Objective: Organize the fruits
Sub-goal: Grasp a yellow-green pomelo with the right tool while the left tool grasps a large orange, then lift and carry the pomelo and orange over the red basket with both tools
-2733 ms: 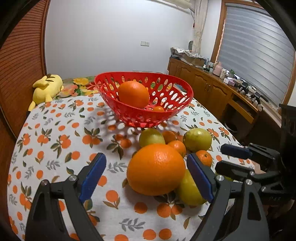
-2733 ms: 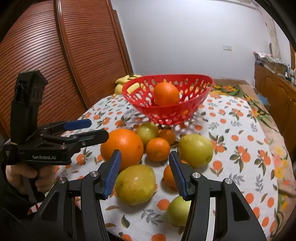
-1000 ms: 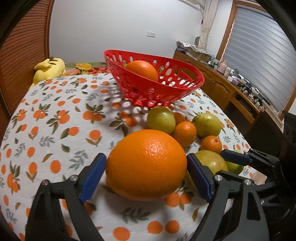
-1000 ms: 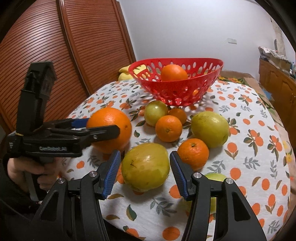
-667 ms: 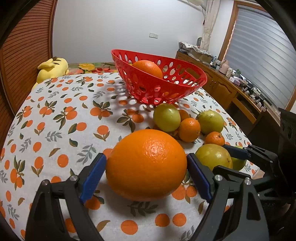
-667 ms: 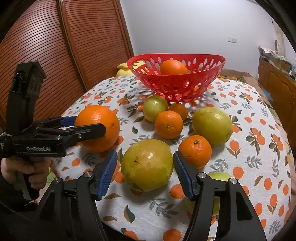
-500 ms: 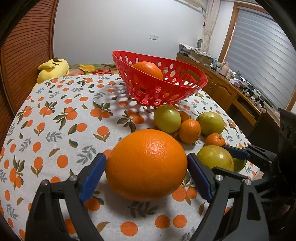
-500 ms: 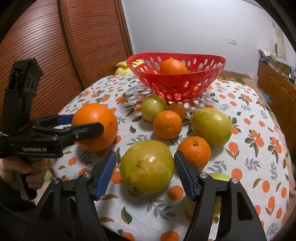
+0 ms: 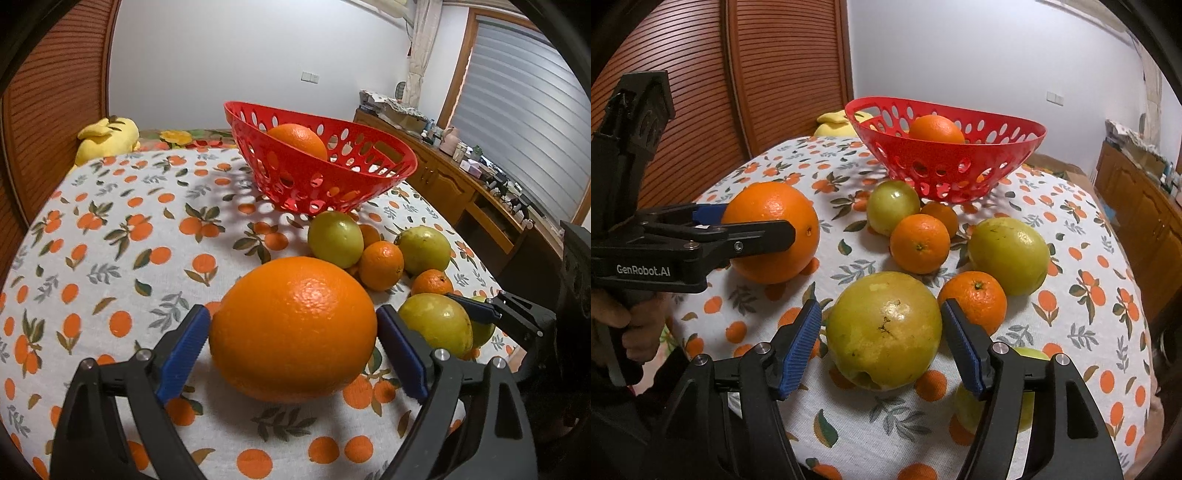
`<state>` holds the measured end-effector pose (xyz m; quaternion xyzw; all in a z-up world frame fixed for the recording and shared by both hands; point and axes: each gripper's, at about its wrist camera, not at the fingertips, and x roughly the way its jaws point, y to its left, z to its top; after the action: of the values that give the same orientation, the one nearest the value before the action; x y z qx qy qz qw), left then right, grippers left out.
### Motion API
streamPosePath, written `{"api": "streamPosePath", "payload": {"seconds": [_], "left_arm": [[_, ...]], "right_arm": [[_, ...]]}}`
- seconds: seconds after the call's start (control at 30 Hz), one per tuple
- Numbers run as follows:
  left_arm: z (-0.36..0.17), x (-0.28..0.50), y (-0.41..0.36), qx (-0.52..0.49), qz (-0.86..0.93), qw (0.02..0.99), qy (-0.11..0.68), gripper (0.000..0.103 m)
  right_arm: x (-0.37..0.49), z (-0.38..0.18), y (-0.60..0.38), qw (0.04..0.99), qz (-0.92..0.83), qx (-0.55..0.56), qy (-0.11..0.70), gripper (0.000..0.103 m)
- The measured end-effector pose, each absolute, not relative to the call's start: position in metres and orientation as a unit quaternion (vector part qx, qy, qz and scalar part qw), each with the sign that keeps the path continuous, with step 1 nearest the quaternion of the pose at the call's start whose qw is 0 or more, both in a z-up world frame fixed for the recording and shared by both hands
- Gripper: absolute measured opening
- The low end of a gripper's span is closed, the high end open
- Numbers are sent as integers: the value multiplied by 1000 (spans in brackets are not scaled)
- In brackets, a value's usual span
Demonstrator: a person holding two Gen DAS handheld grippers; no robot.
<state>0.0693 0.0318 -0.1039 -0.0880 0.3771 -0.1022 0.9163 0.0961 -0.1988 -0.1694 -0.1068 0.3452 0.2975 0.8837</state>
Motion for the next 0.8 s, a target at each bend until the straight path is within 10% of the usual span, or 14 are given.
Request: {"api": "streamPosePath", "payload": {"seconds": [0.8], "left_arm": [[-109, 66, 30, -87, -109, 914, 381, 86]], "right_arm": [[96, -165, -195, 879, 319, -97, 341, 63]]}}
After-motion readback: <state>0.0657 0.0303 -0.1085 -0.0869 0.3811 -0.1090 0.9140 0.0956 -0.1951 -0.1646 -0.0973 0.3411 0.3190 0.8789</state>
